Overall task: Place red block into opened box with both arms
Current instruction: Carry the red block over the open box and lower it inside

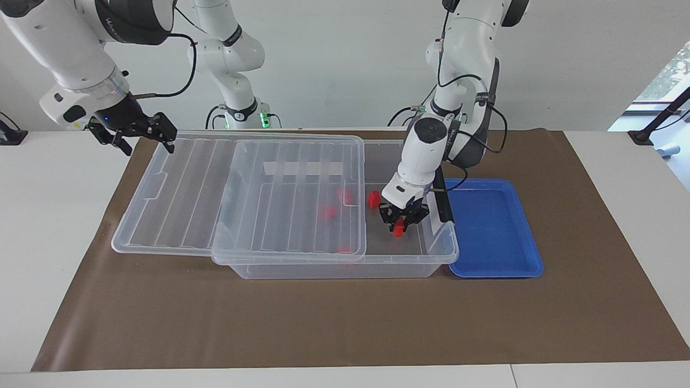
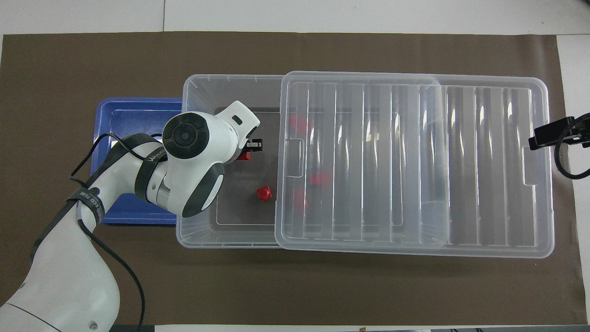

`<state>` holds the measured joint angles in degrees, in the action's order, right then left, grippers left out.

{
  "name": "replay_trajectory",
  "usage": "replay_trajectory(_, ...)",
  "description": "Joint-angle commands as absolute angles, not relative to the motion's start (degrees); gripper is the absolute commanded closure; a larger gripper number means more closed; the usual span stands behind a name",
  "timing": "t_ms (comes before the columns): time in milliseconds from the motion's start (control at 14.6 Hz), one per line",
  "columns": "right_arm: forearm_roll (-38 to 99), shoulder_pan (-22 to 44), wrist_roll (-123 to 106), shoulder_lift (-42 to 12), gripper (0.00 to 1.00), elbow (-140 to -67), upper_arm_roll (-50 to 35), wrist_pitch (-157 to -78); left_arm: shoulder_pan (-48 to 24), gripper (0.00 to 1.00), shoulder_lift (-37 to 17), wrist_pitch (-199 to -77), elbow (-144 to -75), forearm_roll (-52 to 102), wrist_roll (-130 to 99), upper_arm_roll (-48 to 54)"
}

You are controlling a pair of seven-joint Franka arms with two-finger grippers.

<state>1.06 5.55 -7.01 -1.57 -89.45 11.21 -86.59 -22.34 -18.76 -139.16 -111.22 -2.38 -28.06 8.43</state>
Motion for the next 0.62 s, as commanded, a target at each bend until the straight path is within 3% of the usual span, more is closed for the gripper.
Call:
replay_trajectory(0,0.5,5.1,-6.0,-0.8,0.00,-90.4,10.9,-87.5,-23.4,0.98,-20.0,-140.4,-110.4,-3.8,-30.1,7.7)
replay_trajectory(137,0.5,5.1,-6.1,-0.7,0.00,-90.4,10.9,-87.5,-23.3,0.00,-20.0,-139.9,-110.5,-3.8,-30.1,7.7)
replay_trajectory(548,0.4,5.0,-7.4,-0.3,0.00,-91.5,11.6,-88.9,-23.2,0.00,-15.0,-134.7,-110.5,-3.8,-30.2,7.7)
